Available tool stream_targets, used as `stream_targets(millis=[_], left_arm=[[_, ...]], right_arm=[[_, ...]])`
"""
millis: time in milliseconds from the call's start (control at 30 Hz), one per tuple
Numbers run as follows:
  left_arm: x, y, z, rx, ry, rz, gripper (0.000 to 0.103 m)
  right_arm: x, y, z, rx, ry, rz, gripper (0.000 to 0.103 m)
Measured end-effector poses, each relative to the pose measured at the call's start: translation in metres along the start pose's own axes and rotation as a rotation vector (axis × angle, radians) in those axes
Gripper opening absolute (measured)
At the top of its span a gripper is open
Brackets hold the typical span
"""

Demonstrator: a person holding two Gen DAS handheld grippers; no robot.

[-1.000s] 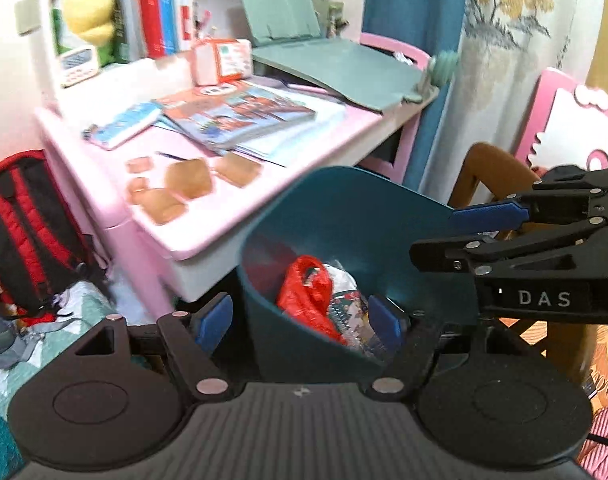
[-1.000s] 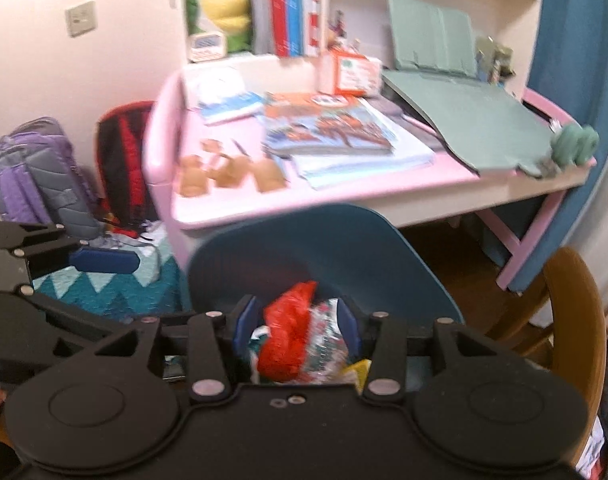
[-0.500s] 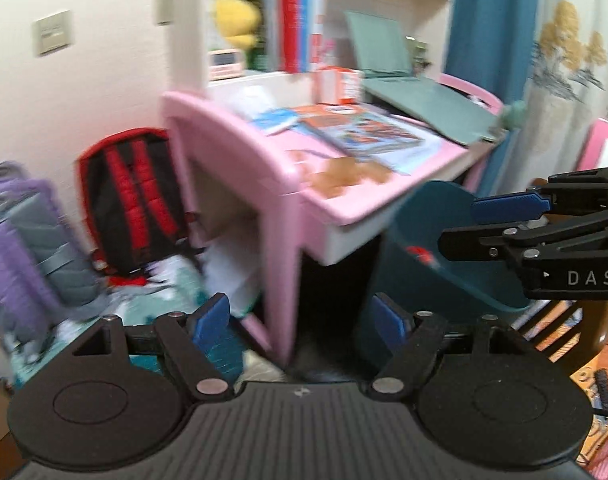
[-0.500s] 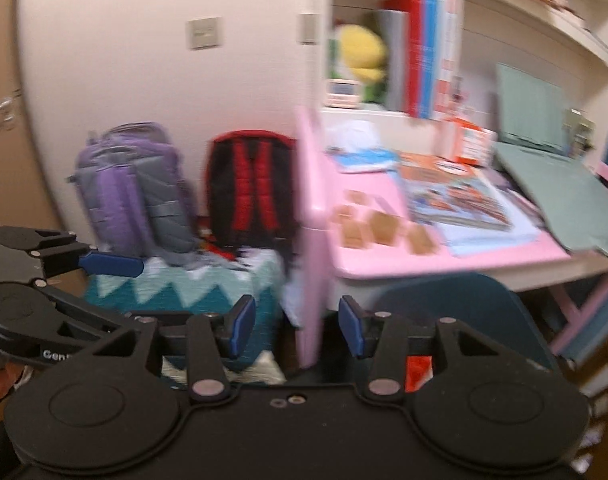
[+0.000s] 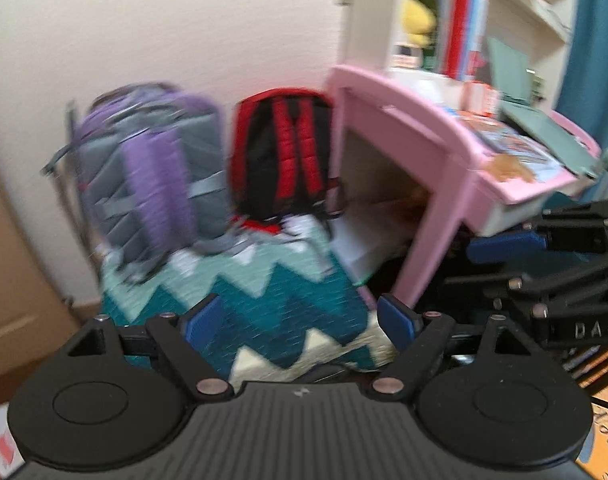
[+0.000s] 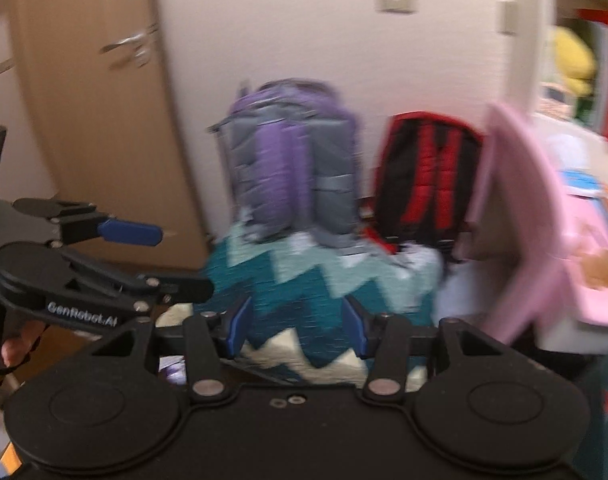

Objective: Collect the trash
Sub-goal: 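Move both open tools back toward the remaining trash beside the bed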

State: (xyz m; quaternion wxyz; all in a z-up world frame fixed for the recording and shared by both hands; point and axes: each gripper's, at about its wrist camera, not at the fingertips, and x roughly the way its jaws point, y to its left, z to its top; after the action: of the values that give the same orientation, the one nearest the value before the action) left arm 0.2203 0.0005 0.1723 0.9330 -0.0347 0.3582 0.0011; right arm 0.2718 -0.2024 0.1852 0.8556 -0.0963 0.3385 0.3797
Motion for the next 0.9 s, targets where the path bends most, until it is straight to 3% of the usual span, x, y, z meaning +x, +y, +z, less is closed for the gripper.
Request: stream_targets(millis=[100, 200, 467, 700, 900], left_arm=[[0.0, 0.038, -0.017, -0.046, 0.008, 0.047, 0.086], [0.002, 0.076, -0.037, -0.091, 0.011, 0.088, 0.093], [0.021, 0.161, -0.092, -0.207, 0.035, 0.137, 0.097], [0.063, 0.235, -0.153, -0.322, 0.115, 0.204, 0.098], [0.112, 0.299, -0.216, -0.445, 0.187, 0.259, 0.098]], right_arm=[[0.031, 0.031, 0.001, -0.046, 0.035, 0.069, 0.049], [0.065, 0.06, -0.001, -0.086, 0.078, 0.132, 0.049], [0.152, 0.12, -0.018, -0.138, 0.182, 0.253, 0.05], [0.237, 0.169, -0.055, -0.193, 0.305, 0.316, 0.05], [0.31, 0.187, -0.097, -0.202, 0.397, 0.332, 0.05]])
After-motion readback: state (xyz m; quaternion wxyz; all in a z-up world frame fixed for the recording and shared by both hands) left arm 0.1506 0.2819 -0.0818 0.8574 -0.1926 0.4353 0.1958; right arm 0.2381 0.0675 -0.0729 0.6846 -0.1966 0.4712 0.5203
